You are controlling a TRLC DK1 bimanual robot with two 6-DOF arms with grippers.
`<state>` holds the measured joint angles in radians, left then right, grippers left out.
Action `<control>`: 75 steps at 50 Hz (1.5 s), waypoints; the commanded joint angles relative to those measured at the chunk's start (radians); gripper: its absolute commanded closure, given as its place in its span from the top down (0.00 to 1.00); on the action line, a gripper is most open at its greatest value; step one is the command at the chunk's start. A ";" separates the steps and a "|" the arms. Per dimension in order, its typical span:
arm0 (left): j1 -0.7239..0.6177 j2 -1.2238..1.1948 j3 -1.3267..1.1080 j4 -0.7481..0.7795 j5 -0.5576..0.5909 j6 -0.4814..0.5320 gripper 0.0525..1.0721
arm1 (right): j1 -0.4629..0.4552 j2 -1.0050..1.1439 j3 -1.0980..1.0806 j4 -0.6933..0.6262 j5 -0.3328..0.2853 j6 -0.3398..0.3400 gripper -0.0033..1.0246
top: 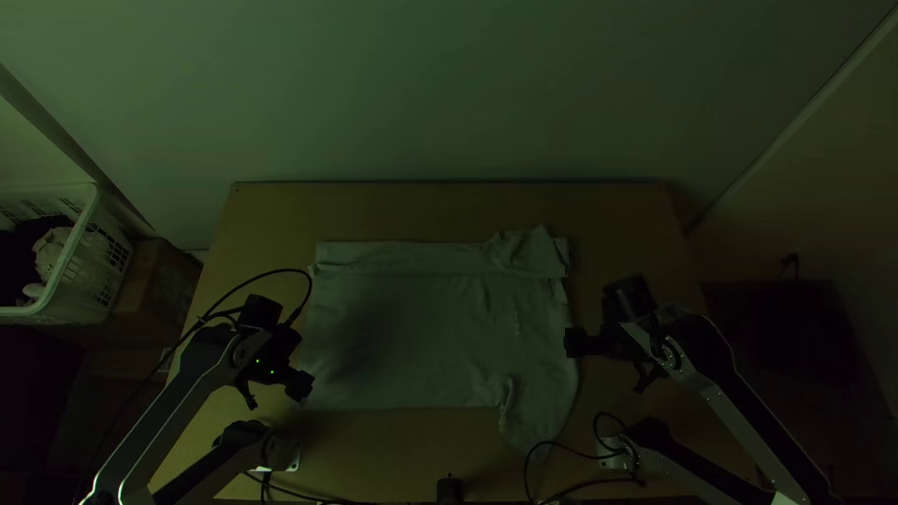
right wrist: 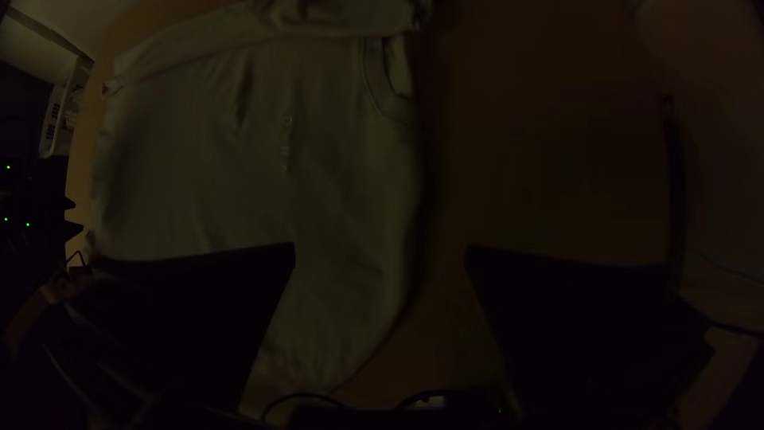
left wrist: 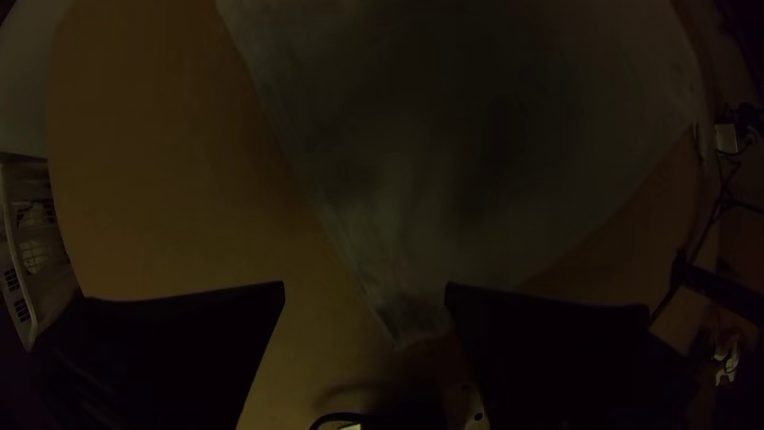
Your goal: Fold the t-shirt
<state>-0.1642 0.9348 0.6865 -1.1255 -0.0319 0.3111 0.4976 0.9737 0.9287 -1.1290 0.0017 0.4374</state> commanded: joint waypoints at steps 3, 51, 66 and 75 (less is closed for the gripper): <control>-0.040 0.002 -0.047 -0.056 -0.036 0.023 0.94 | 0.012 -0.018 -0.039 -0.026 -0.025 0.043 0.95; -0.196 0.168 -0.105 -0.013 -0.088 0.042 0.75 | 0.007 0.008 -0.180 -0.034 -0.104 0.037 0.94; -0.219 0.182 -0.122 0.046 -0.085 0.068 0.03 | 0.013 0.071 -0.237 -0.035 -0.118 0.023 0.94; -0.190 0.183 -0.100 0.055 -0.086 0.098 0.03 | 0.029 0.094 -0.254 -0.041 -0.146 0.027 0.90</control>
<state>-0.3752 1.1133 0.6041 -1.1004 -0.1009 0.3706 0.5114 1.0523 0.6998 -1.1503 -0.1307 0.4603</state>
